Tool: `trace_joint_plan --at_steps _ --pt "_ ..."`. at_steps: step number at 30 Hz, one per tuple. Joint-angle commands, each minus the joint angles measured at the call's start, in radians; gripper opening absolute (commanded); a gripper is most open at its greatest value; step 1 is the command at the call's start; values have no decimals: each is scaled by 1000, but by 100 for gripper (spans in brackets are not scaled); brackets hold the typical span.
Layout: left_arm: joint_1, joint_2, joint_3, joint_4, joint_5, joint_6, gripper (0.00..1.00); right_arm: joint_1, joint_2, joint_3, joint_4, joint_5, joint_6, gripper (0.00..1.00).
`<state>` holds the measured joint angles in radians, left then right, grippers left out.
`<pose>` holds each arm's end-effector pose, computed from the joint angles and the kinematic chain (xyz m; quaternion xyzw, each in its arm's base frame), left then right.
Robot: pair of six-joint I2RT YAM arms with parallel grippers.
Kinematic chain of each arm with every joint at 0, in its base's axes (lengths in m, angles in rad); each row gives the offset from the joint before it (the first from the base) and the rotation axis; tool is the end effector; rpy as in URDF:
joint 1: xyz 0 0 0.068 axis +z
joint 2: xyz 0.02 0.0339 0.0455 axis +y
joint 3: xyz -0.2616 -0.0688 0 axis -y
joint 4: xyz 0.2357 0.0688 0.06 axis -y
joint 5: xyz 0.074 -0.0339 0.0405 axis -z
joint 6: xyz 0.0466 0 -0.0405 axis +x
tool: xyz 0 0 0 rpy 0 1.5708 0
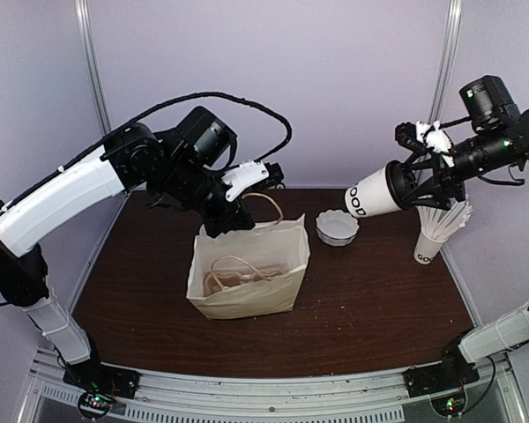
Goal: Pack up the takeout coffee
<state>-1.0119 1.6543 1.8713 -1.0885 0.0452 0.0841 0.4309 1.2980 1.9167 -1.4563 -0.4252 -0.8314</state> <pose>0.1767 -0.2866 0.3913 0.4959 0.7977 -0.1722 0.2968 0.1598 0.0946 0.4645 -0.5995 0.6921 0.1234 0.3826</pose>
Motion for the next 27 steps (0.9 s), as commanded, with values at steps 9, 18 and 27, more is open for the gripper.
trace_joint_plan --at_steps 9,18,27 --pt "1 74 132 39 24 -108 0 165 2 143 31 -289 76 71" --pt "2 81 138 39 18 -134 0 379 43 73 93 -7 76 71" --pt "1 107 209 39 1 -102 0 469 140 51 159 218 73 70"
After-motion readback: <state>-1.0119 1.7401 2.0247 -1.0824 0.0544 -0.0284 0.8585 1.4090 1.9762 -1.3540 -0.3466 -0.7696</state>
